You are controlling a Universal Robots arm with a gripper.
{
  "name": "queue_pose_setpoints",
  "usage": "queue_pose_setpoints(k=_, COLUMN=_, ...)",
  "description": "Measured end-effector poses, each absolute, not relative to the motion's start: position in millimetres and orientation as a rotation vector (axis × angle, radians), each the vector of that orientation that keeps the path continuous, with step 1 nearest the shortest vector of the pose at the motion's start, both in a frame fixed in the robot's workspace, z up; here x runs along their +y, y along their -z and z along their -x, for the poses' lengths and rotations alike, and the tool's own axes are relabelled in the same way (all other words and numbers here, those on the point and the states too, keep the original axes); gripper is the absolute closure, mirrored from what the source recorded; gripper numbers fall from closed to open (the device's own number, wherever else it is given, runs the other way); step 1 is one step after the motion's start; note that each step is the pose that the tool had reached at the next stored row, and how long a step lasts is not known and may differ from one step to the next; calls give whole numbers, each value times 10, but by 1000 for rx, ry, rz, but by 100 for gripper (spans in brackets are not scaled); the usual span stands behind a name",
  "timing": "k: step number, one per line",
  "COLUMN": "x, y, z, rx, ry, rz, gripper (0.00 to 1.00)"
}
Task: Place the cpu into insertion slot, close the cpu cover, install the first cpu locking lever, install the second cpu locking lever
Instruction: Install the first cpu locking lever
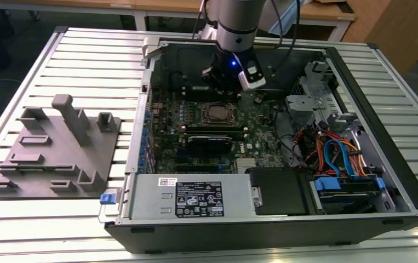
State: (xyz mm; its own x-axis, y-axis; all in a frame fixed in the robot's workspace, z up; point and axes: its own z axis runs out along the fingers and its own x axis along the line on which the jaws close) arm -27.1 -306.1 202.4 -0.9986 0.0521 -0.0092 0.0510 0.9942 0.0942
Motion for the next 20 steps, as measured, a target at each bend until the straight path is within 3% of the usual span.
queue_pose_setpoints(k=20, x=-3061, y=-2016, z=257, rx=3126, ry=-144, rz=-82, gripper=90)
